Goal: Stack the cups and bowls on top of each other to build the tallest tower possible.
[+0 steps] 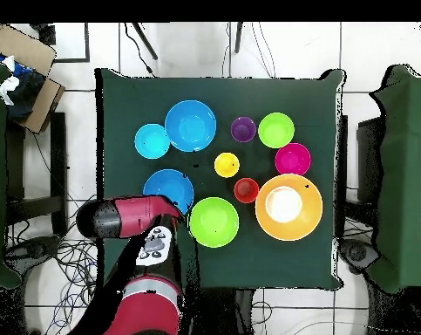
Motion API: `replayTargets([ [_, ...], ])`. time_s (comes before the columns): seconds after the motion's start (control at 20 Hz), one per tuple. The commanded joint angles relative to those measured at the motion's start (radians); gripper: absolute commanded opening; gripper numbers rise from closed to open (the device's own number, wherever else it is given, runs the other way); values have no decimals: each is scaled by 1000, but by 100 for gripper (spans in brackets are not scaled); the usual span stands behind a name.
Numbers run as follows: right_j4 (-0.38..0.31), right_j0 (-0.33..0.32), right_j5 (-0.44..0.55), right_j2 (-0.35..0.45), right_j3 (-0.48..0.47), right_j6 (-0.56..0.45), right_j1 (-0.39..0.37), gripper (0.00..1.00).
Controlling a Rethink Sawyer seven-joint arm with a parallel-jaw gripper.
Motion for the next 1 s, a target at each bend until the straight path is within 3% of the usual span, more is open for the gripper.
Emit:
replayTargets([
  [0.05, 16, -10, -7, 59, -88, 117, 66, 100],
  [0.35, 3, -55, -67, 94, -111, 91, 142, 100],
  [1.0, -5, -10, -48, 36, -134, 122, 147, 100],
])
